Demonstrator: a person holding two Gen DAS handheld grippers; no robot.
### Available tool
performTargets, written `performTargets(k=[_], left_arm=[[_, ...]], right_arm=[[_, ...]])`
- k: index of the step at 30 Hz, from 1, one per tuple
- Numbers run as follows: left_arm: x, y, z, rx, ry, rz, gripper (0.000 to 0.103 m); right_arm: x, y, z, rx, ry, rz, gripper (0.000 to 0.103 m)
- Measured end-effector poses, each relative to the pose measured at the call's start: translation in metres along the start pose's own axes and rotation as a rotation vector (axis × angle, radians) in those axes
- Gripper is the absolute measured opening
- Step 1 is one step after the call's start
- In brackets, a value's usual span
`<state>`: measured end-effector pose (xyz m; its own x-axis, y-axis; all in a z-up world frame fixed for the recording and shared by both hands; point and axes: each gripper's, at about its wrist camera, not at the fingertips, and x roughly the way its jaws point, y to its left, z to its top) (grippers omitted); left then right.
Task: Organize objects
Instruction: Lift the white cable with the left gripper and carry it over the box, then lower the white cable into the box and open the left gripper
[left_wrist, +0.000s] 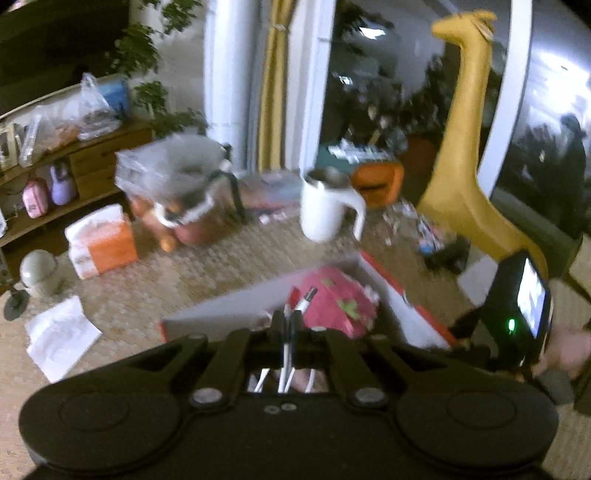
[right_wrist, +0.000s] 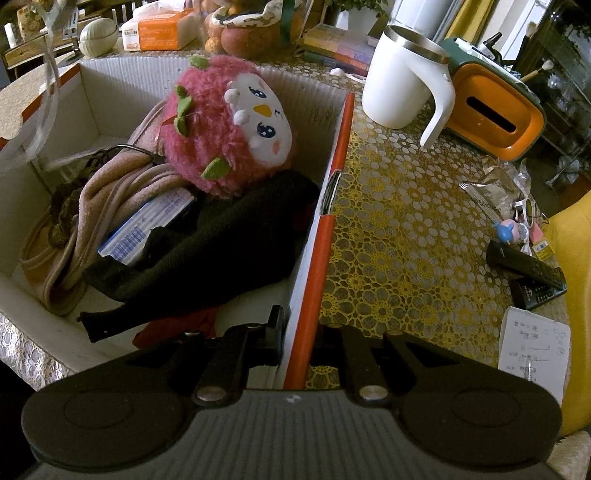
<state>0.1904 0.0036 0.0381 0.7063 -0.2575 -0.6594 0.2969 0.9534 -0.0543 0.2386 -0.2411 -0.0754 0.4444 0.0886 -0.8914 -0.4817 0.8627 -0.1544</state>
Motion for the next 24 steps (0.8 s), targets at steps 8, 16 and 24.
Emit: performTargets(k=[8, 16, 24], left_arm=[[0.035, -0.029, -0.022, 0.064, 0.083, -0.014, 0.000], [0.059, -0.036, -0.035, 0.058, 0.164, -0.048, 0.000], [0.086, -0.036, -0.044, 0.021, 0.252, -0.085, 0.004]], right_arm=[[-0.001, 0.000, 0.000, -0.001, 0.001, 0.000, 0.011], [-0.001, 0.001, 0.000, 0.000, 0.000, -0.001, 0.011], [-0.001, 0.001, 0.000, 0.001, 0.002, 0.001, 0.011]])
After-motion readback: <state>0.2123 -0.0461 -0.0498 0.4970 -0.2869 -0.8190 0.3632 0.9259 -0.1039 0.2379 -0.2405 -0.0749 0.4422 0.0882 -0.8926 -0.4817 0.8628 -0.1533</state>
